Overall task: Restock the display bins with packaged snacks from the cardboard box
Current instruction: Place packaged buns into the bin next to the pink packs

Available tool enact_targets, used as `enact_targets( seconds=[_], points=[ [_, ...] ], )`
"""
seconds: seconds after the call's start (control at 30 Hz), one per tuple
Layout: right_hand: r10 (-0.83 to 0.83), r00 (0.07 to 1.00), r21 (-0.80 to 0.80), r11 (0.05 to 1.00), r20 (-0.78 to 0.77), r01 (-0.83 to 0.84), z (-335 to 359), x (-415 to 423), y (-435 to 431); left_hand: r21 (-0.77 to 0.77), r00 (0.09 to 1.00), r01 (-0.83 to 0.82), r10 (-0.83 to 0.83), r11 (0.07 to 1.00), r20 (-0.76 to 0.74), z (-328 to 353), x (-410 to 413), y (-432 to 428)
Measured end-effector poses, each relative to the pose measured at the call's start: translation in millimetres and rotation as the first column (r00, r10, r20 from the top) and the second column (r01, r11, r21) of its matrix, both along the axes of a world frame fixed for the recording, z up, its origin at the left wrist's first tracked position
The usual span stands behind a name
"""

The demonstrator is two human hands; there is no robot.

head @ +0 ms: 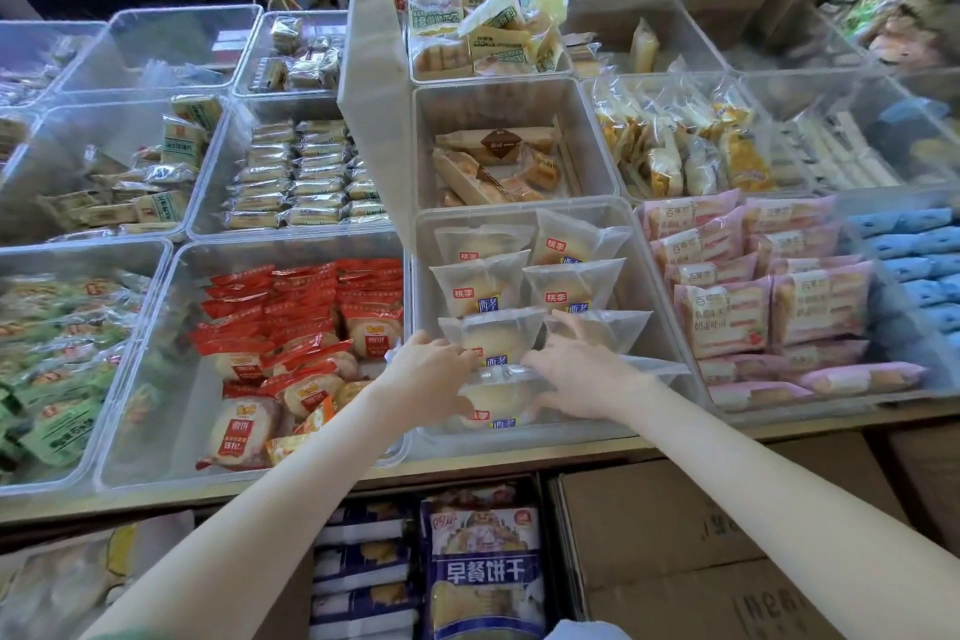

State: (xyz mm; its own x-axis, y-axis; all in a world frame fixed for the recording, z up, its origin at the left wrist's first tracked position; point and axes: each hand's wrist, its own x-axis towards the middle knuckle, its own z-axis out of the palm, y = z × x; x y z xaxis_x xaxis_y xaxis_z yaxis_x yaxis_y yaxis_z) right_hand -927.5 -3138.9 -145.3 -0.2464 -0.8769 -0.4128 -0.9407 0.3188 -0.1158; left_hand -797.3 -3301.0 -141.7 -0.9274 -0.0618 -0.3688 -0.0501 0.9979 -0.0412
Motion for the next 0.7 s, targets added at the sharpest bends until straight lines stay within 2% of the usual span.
enact_targets(
  seconds=[0.13,0.27,0.37,0.53,0.63,0.7],
  points=[
    [-0.073,0.997,0.01,0.997,-0.02,0.073,-0.2,-5.6,-1.0,-0.01,0.992,-0.124,0.124,0.992,-0.003,-2.6,-15.1,-1.2],
    [-0.042,0.999,0.024,0.999,-0.009,0.042,8.0,-1.9,-0.7,-0.067,0.974,-0.157,0.165,0.985,0.152,3.8,-15.9,0.9],
    [-0.08,0.996,0.047,0.996,0.042,0.078,11.5,-0.2,6.9,-0.064,0.956,-0.17,0.181,0.983,0.23,5.2,-17.9,3.2],
    [-0.165,0.975,0.056,0.986,0.151,0.158,9.2,1.4,9.3,-0.147,0.986,-0.063,0.084,0.987,0.144,5.6,-13.1,4.4],
    [-0.173,0.977,0.063,0.984,0.122,0.166,7.4,0.7,4.7,-0.215,0.989,-0.05,0.079,0.975,0.127,4.3,-11.5,3.8],
    [-0.153,0.981,0.056,0.988,0.119,0.147,7.4,-2.5,3.4,-0.171,0.989,-0.067,0.088,0.983,0.117,9.9,-12.9,3.7]
  ],
)
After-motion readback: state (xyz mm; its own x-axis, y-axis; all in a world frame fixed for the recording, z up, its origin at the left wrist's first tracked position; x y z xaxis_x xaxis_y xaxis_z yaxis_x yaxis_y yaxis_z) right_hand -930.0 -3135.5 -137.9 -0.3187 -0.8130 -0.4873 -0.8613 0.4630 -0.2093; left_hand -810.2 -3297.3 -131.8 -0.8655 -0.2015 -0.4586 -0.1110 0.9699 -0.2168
